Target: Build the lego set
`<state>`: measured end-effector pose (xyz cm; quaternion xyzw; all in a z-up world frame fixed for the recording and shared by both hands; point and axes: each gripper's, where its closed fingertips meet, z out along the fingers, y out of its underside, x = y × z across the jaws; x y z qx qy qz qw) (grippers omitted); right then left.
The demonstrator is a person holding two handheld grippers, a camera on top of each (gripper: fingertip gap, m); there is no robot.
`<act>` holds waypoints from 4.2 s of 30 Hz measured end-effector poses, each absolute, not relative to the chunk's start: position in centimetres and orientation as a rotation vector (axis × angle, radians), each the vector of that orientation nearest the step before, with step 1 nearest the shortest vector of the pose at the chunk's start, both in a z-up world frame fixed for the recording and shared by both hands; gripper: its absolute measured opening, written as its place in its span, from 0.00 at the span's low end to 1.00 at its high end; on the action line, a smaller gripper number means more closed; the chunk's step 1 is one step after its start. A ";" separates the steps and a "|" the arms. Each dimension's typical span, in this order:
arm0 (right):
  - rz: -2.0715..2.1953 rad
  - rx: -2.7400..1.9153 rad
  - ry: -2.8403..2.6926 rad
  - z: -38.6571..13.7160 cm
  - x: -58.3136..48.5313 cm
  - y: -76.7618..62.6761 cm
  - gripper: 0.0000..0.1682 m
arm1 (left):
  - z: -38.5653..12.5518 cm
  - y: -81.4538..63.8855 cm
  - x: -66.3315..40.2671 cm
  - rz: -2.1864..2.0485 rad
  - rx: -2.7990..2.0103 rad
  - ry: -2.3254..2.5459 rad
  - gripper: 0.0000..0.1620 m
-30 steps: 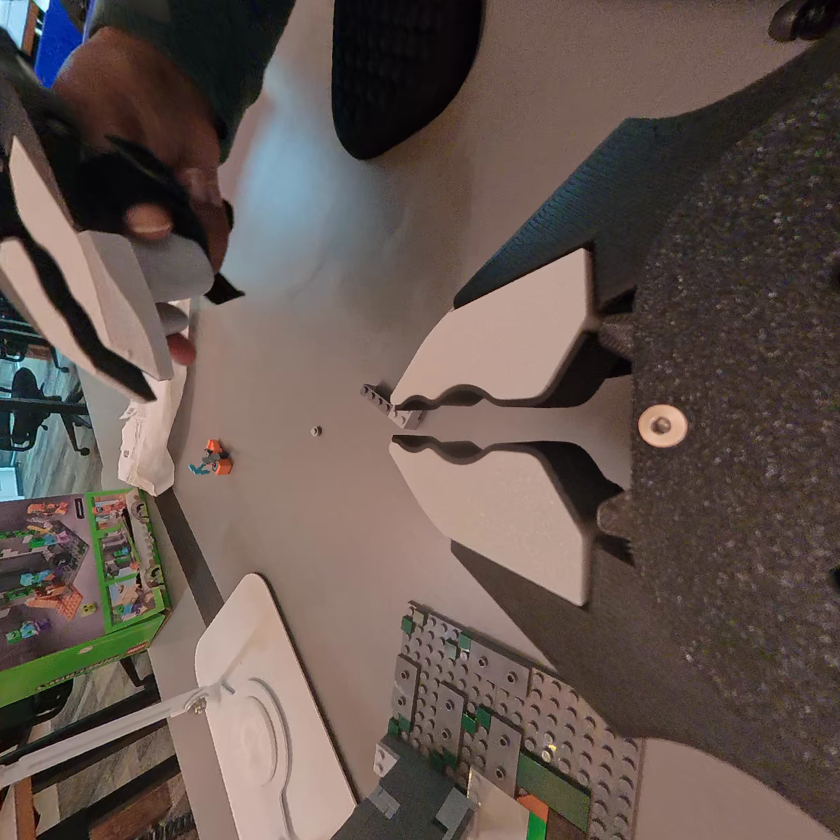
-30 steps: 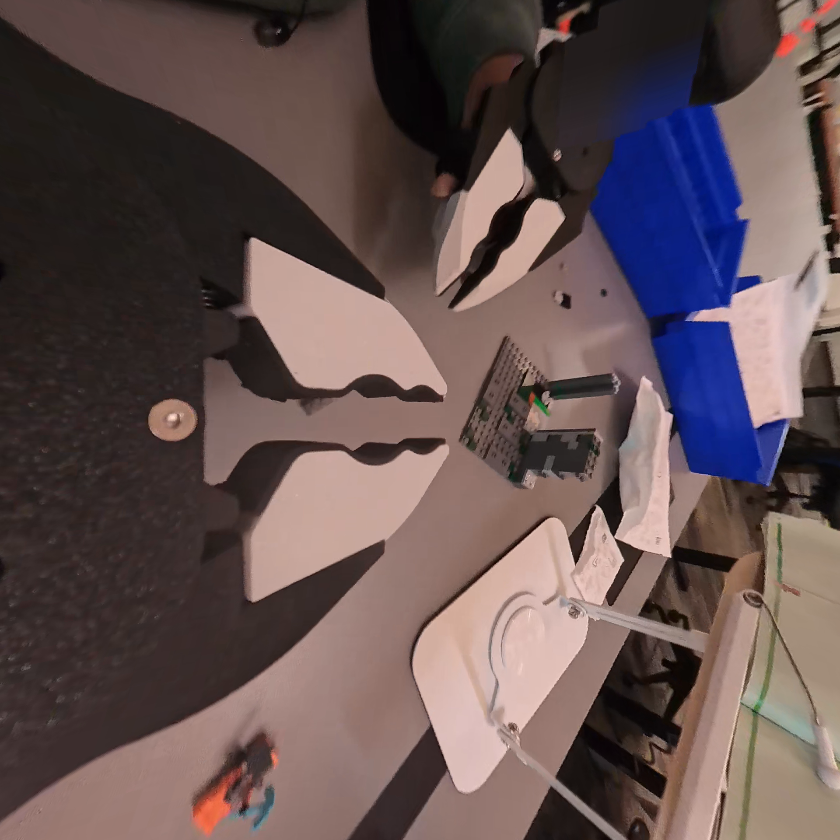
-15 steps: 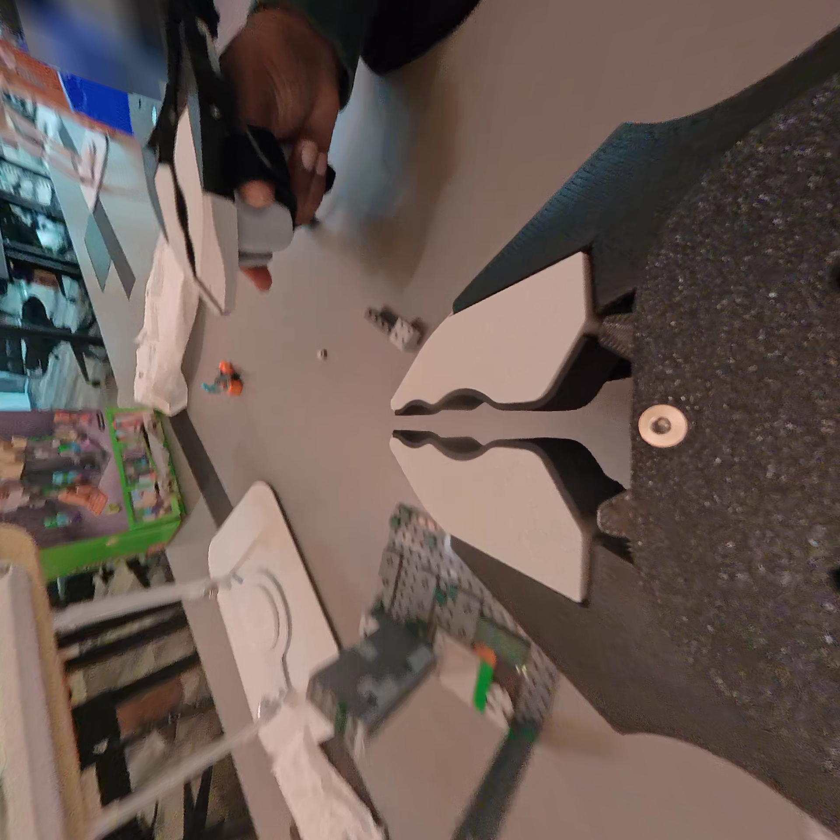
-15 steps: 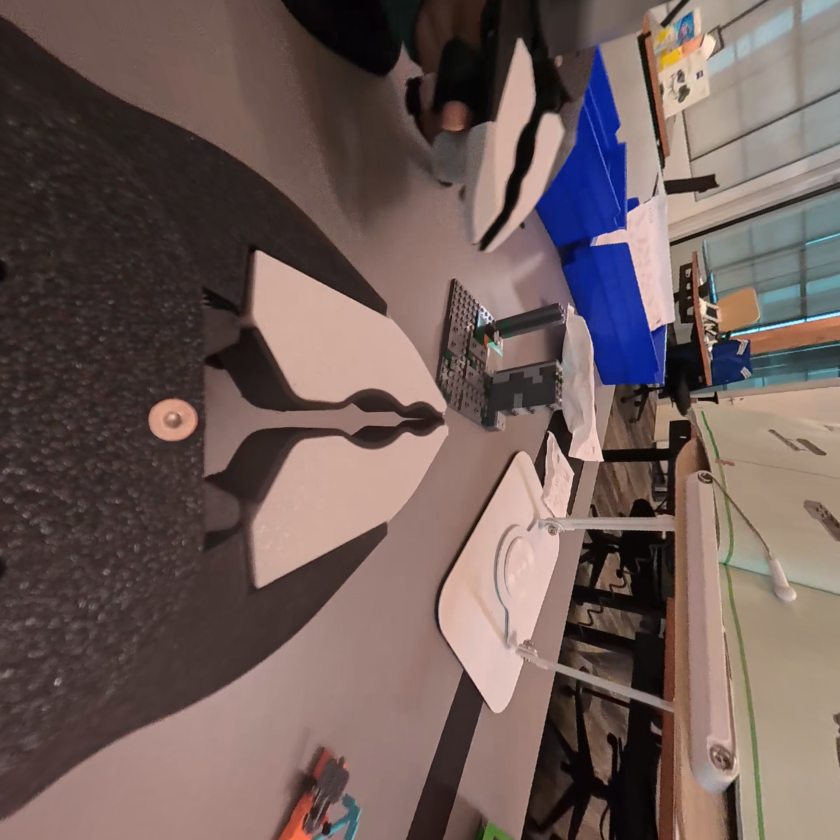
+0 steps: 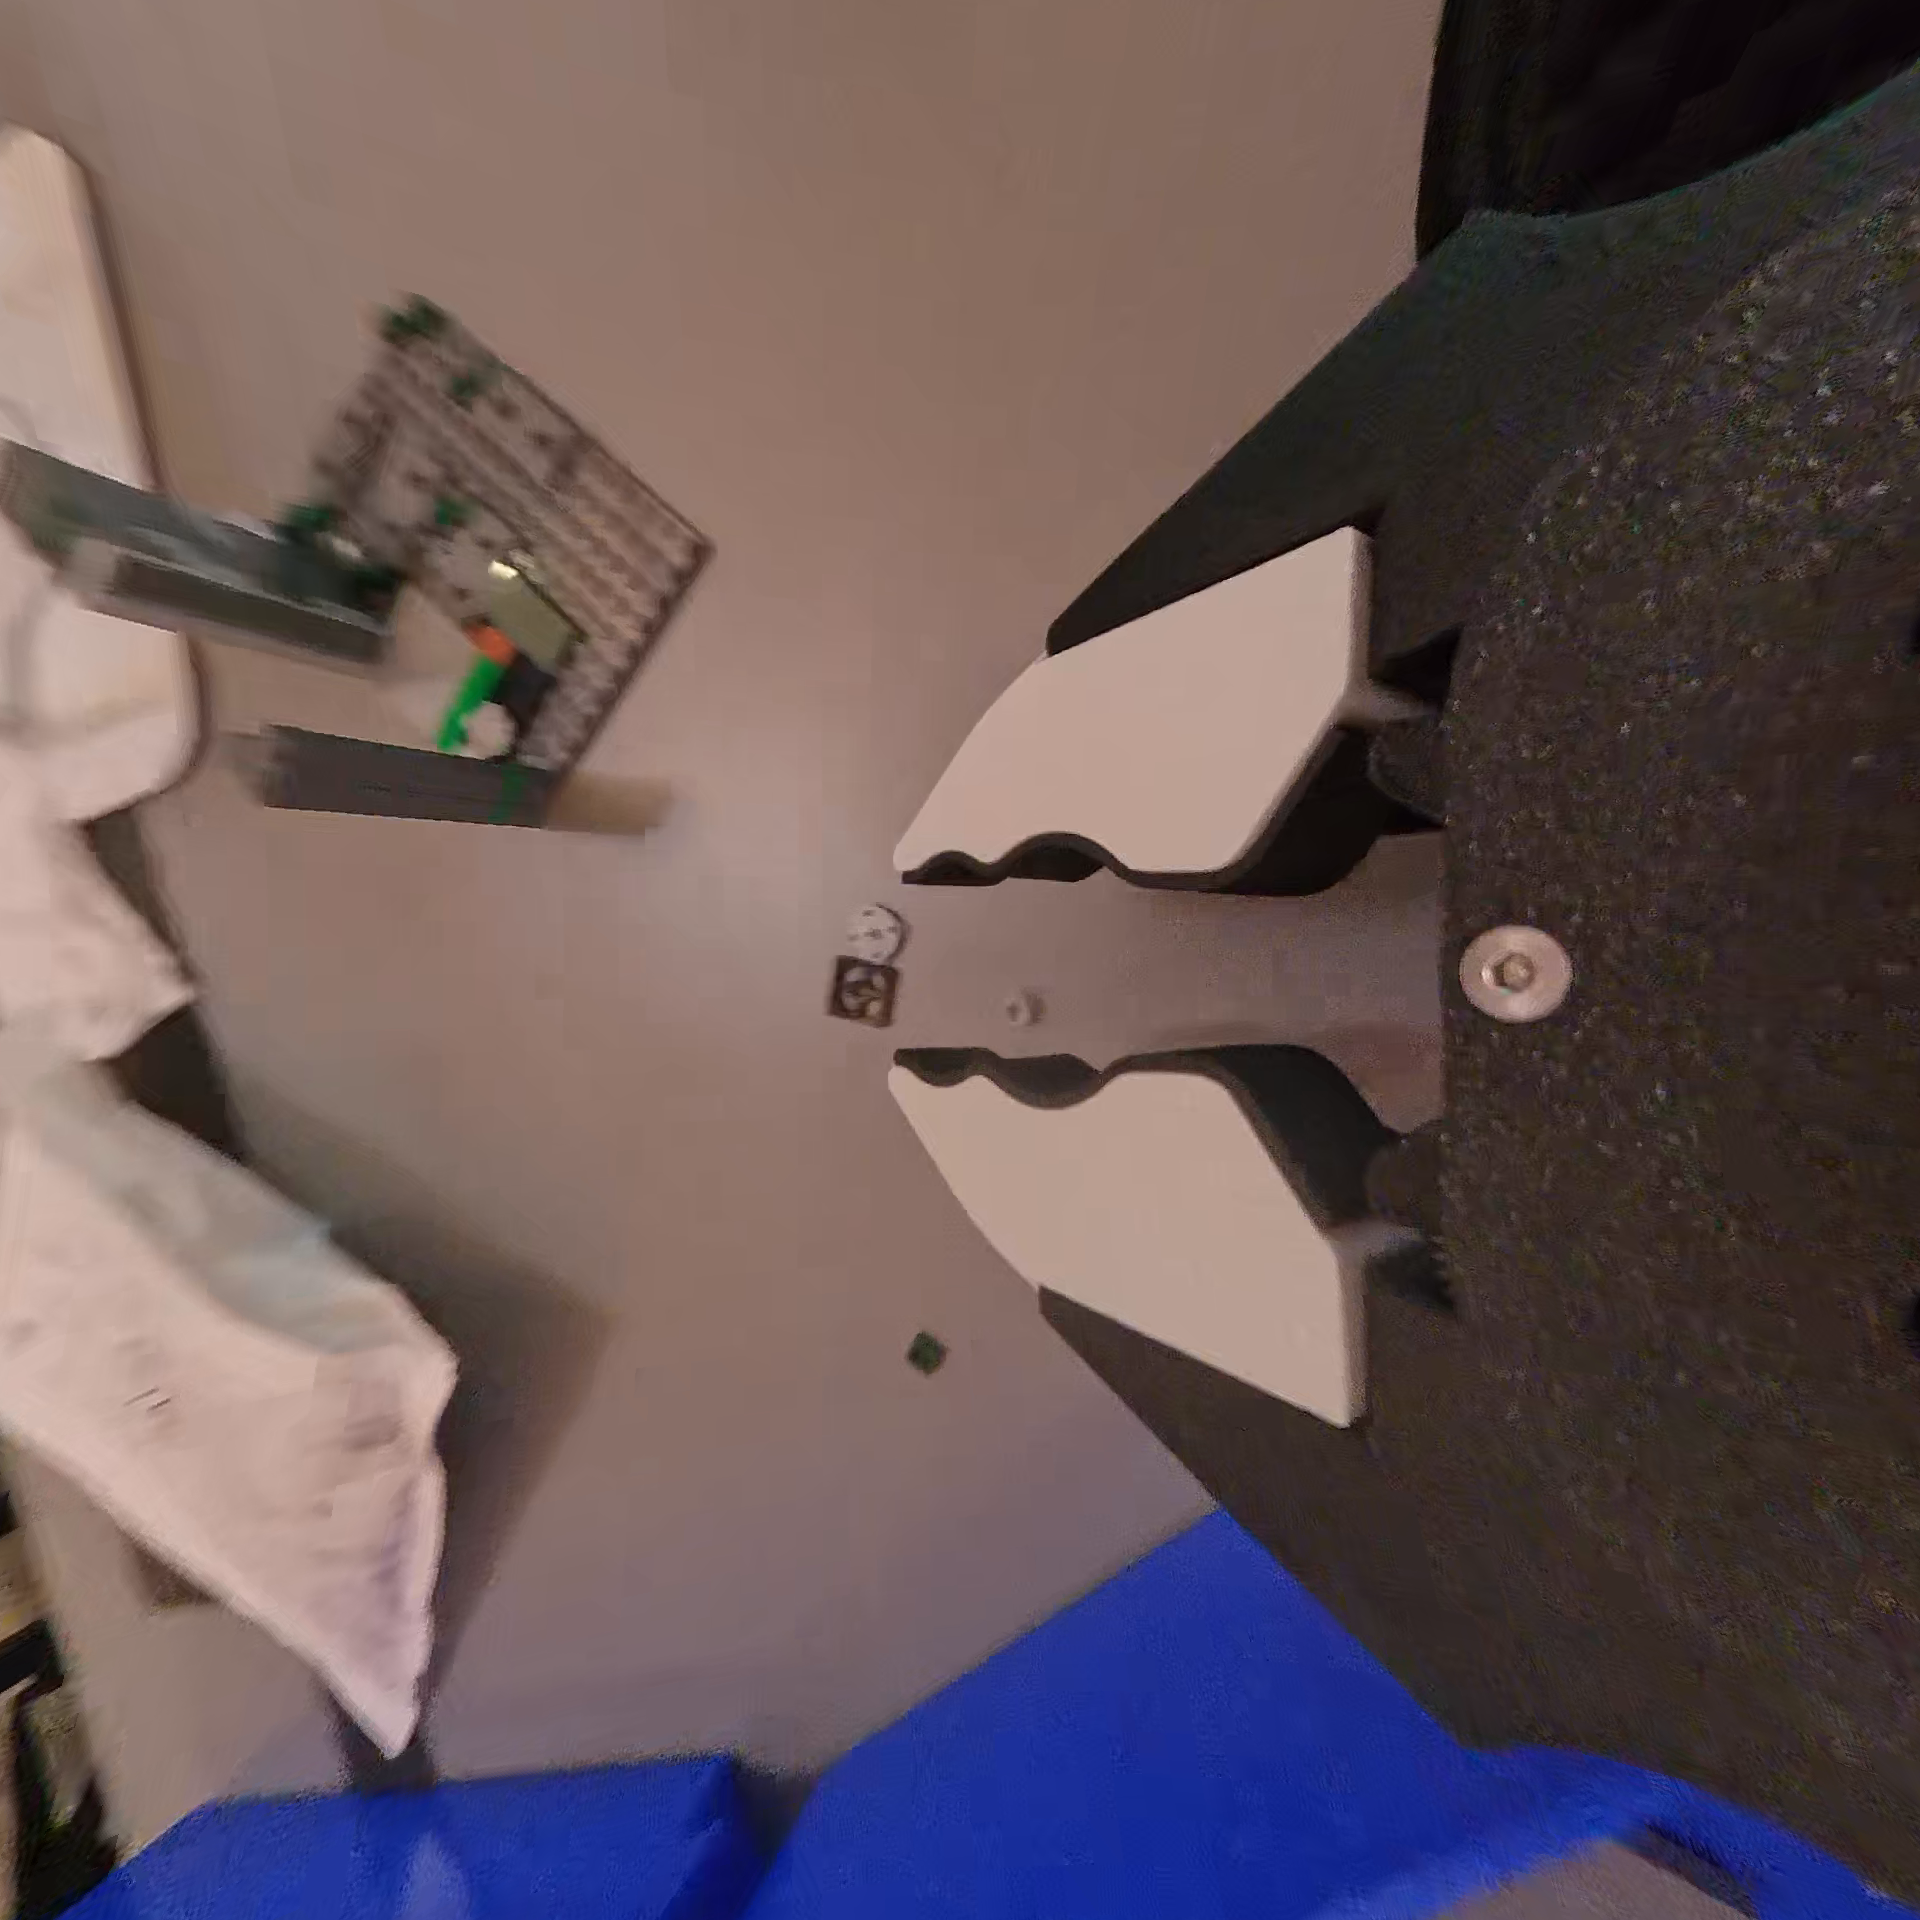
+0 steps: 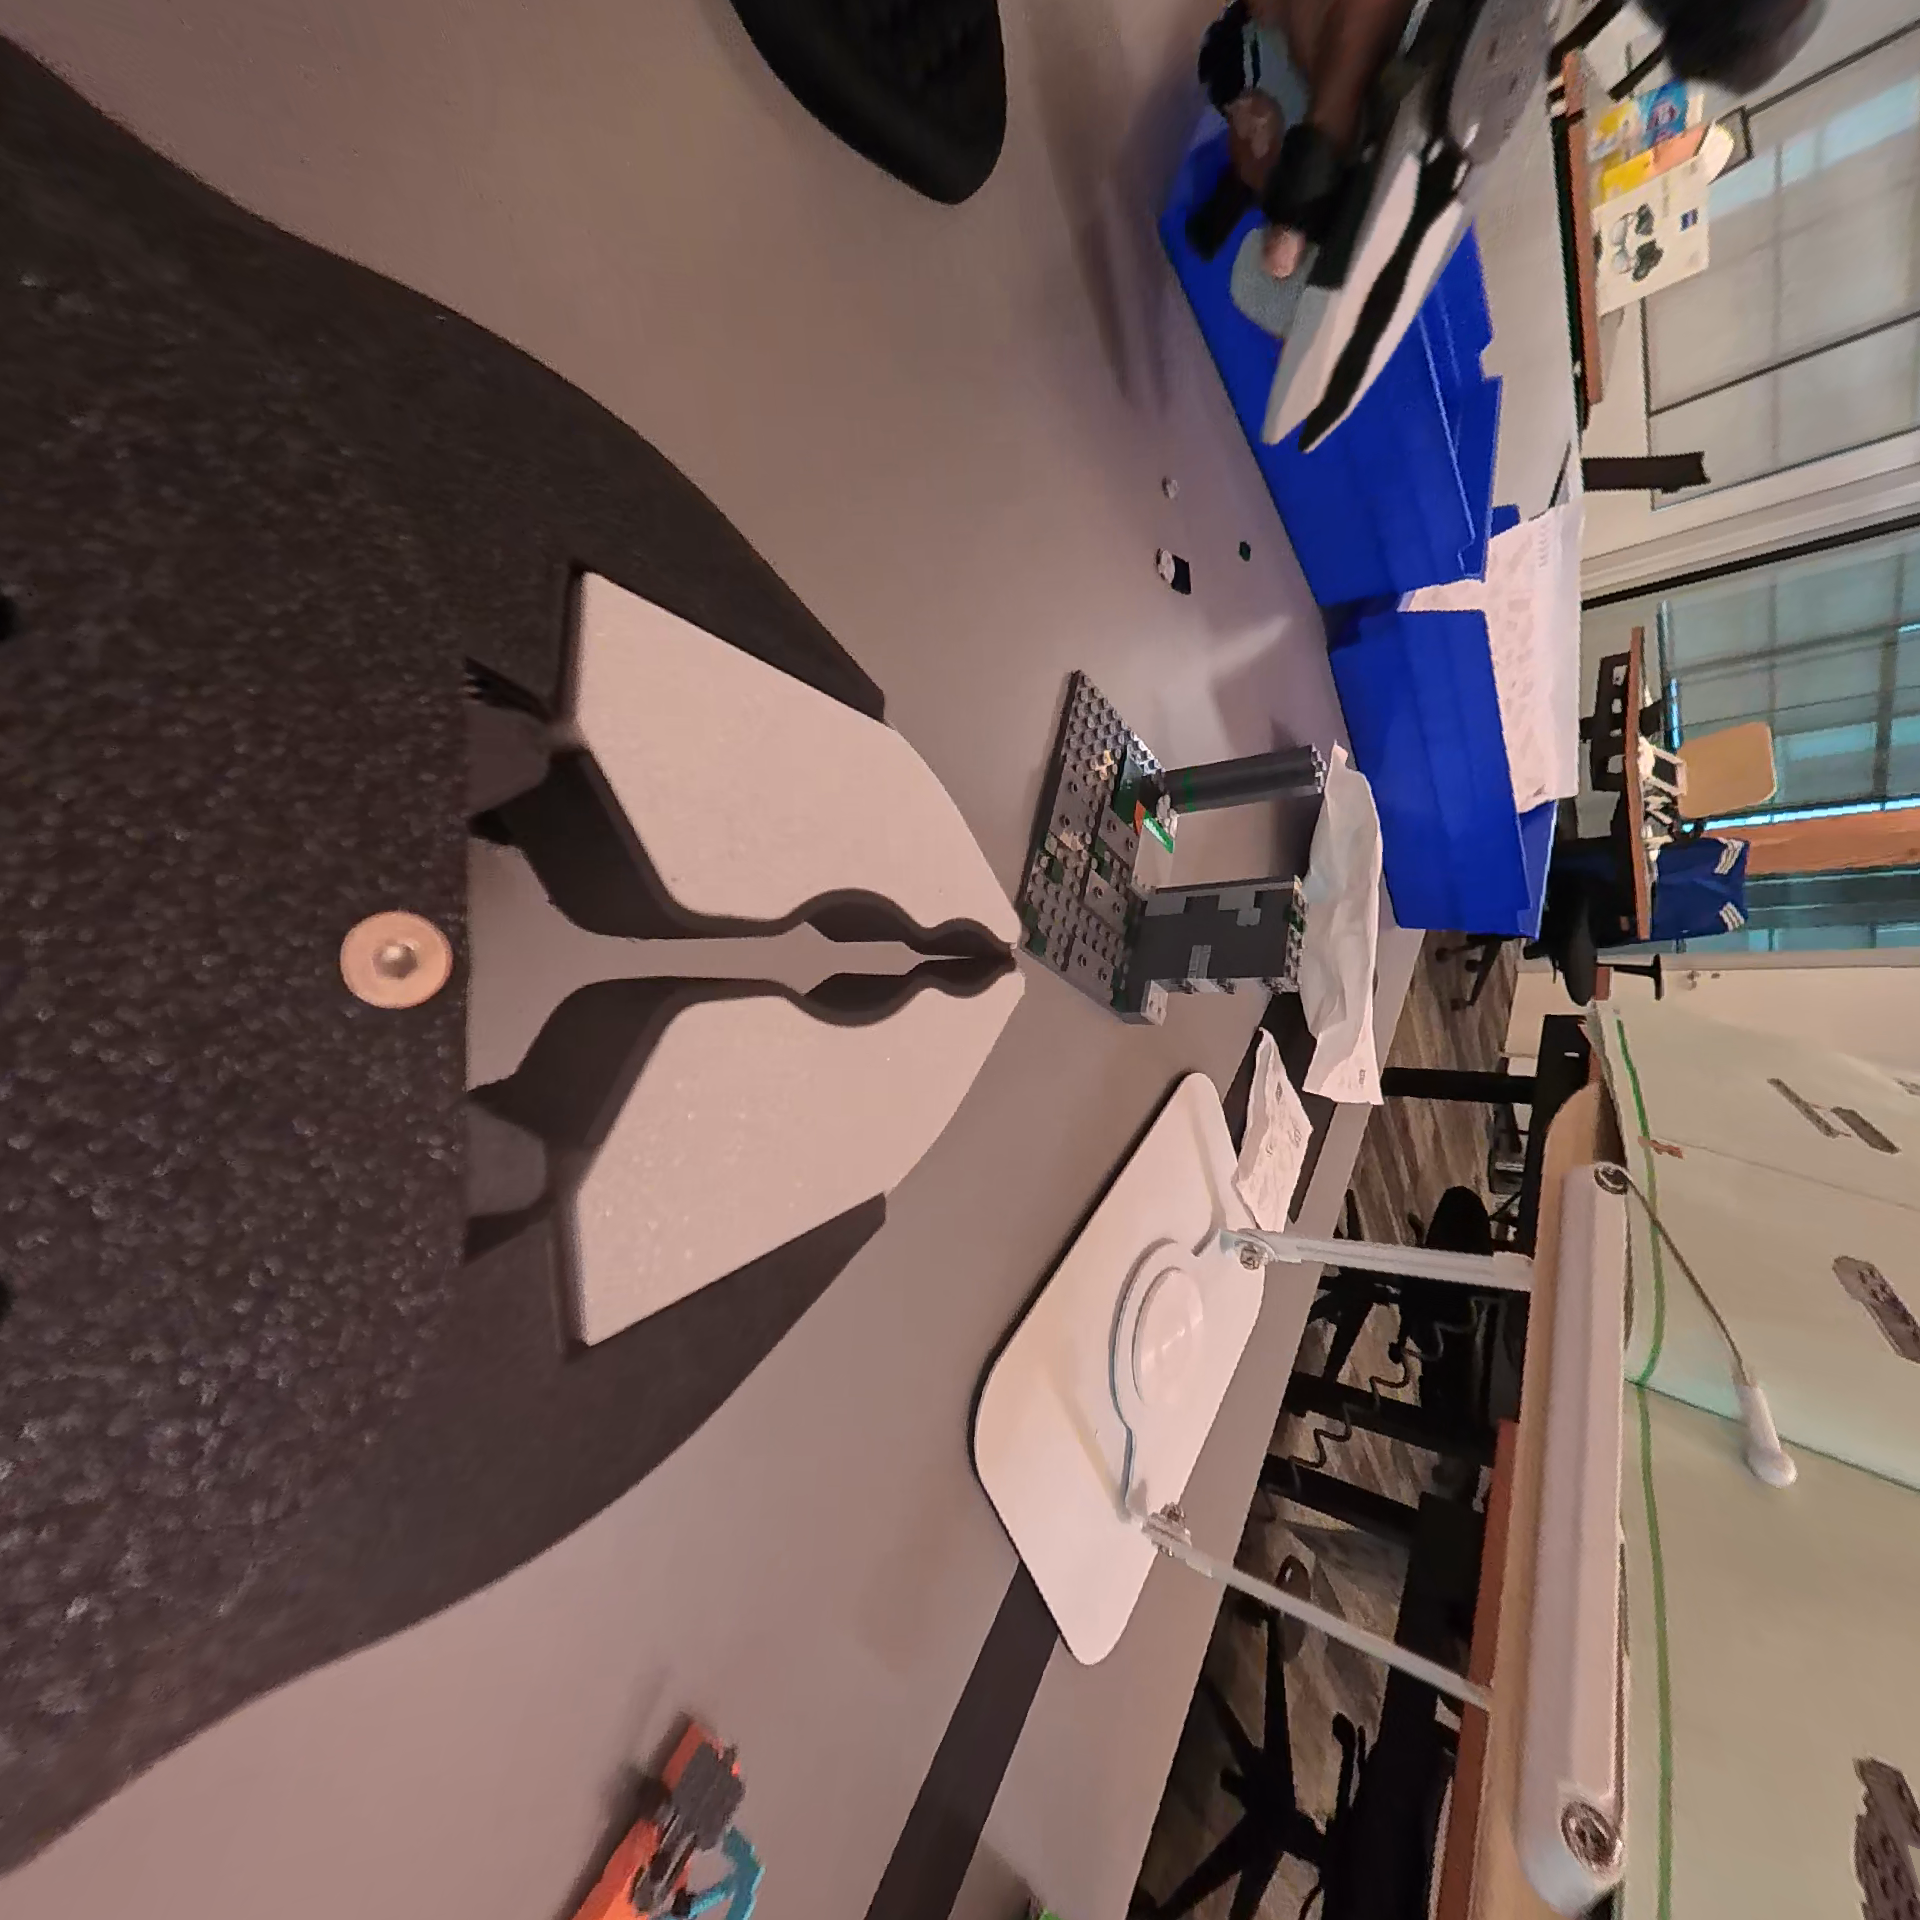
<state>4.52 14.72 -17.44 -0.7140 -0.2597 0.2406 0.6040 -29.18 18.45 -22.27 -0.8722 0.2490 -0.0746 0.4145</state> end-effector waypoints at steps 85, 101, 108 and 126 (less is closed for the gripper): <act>0.709 -1.668 -0.566 -17.6 4.4 14.3 0.00 | -27.6 25.6 -24.4 -0.197 -2.231 0.805 0.13; 0.699 -1.668 -0.579 -17.7 4.2 14.2 0.00 | -27.3 23.7 -24.9 -0.147 -2.217 0.869 0.24; 0.701 -1.665 -0.572 -17.5 4.5 14.3 0.00 | -25.9 21.9 -25.8 -0.199 -2.223 0.832 0.23; 0.709 -1.675 -0.572 -17.8 4.4 14.3 0.00 | -27.9 20.9 -28.7 -0.273 -2.325 0.651 0.03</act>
